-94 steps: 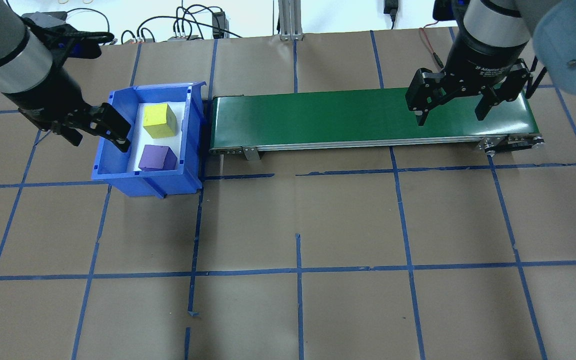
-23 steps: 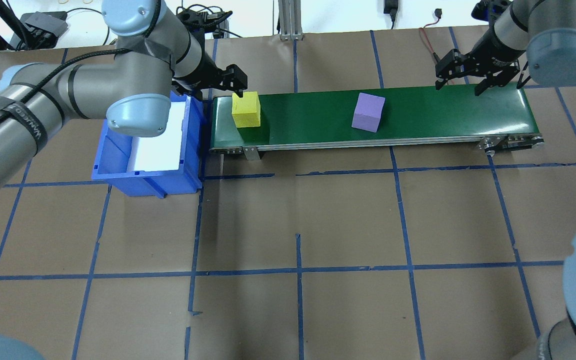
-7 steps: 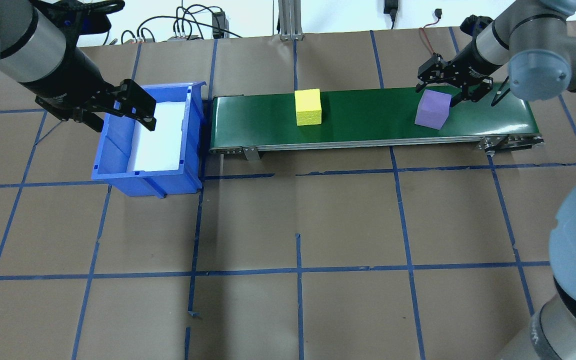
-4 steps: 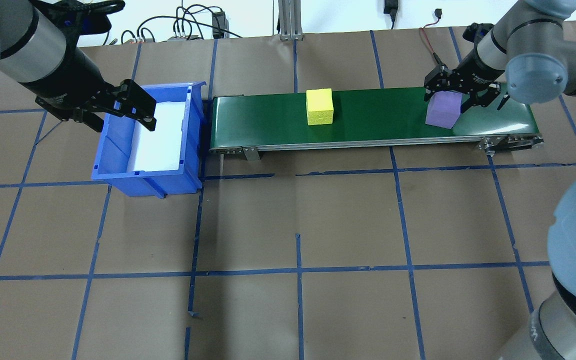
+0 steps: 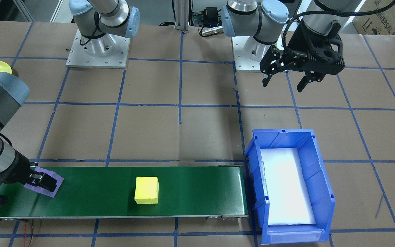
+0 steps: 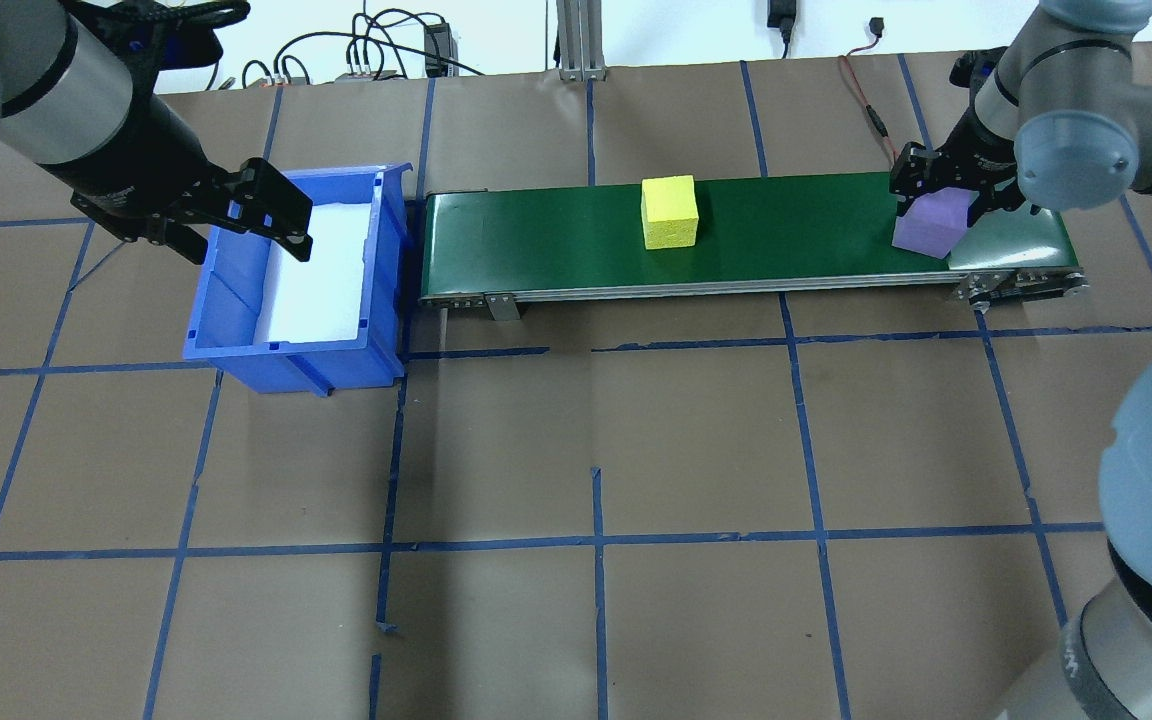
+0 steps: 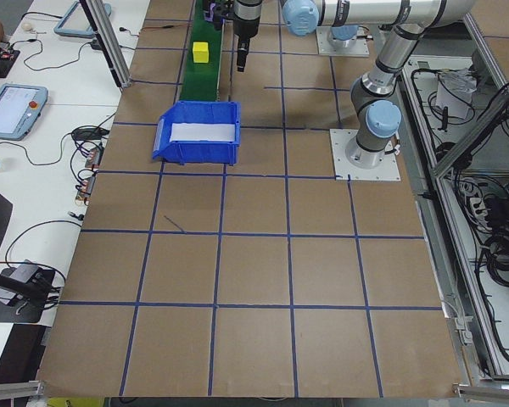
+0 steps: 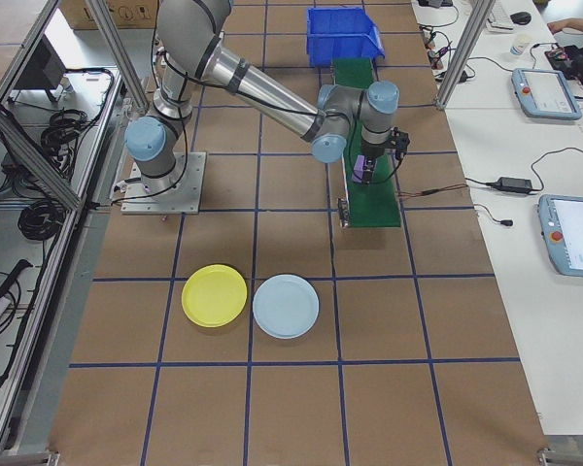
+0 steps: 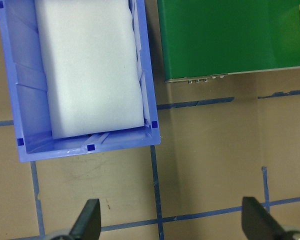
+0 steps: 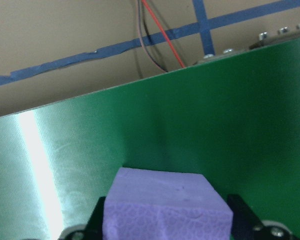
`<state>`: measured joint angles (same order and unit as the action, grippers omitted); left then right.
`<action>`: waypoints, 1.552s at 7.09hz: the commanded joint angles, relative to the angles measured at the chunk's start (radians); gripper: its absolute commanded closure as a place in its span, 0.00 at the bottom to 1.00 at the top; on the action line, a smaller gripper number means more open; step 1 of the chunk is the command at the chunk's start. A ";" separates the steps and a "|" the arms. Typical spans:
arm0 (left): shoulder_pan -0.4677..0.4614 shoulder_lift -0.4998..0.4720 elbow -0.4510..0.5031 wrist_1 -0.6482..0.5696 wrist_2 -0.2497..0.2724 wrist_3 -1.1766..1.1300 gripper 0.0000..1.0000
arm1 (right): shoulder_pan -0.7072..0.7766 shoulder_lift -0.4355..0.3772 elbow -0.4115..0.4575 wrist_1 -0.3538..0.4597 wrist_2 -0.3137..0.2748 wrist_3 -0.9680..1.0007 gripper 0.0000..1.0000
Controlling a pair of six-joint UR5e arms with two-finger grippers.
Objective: Move block left to right into plate
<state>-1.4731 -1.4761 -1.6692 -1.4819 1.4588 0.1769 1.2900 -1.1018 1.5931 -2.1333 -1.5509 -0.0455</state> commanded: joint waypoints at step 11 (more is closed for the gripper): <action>0.002 -0.007 -0.001 -0.001 -0.002 0.001 0.00 | -0.782 -0.099 0.162 0.024 -0.012 -0.907 0.00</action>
<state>-1.4711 -1.4833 -1.6689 -1.4833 1.4578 0.1774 0.5129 -1.2016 1.7497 -2.1058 -1.5841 -0.9514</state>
